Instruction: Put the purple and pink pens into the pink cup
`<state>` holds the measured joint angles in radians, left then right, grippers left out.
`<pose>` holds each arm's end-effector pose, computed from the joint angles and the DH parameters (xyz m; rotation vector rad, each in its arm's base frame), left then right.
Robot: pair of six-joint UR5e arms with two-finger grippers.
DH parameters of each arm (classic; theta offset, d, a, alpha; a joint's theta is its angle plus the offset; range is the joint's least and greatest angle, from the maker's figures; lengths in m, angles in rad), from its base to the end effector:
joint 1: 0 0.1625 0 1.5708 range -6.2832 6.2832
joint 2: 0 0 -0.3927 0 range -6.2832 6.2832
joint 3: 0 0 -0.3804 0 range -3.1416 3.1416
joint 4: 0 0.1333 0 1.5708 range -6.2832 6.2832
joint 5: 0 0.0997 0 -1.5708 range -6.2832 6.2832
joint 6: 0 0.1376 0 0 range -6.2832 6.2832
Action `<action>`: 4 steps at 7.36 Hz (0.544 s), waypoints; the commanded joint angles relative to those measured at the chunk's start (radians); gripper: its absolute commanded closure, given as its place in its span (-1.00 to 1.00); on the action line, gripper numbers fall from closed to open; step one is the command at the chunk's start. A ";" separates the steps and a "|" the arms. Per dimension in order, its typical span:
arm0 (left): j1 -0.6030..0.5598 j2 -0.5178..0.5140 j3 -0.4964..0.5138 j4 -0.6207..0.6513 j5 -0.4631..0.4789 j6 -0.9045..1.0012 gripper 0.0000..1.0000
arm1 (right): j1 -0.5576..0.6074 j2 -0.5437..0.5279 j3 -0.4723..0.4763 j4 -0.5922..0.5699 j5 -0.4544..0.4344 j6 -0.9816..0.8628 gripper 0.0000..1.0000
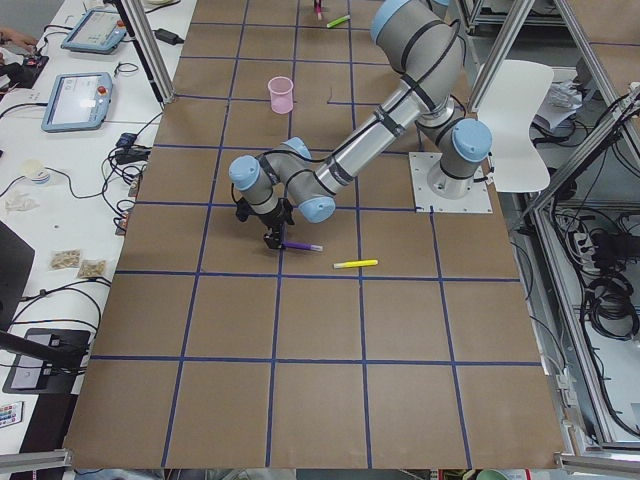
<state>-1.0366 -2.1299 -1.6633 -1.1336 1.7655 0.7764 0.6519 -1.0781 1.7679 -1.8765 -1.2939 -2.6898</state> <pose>0.2032 -0.5530 0.1116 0.4050 3.0593 0.4470 -0.3113 -0.4526 0.1063 -2.1115 1.8239 -0.5036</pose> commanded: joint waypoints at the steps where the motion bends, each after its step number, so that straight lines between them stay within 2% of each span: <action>1: 0.001 -0.007 -0.001 0.009 -0.001 -0.008 -0.65 | 0.003 -0.032 -0.002 0.035 0.004 0.057 1.00; 3: 0.000 -0.018 0.000 0.012 -0.005 -0.006 -0.33 | 0.037 -0.158 -0.001 0.072 0.063 0.160 1.00; 4: 0.001 -0.021 0.000 0.012 -0.008 -0.006 -0.30 | 0.099 -0.221 -0.001 0.074 0.068 0.236 1.00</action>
<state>-1.0360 -2.1448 -1.6634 -1.1225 1.7612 0.7700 0.6920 -1.2178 1.7670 -1.8158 -1.2447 -2.5378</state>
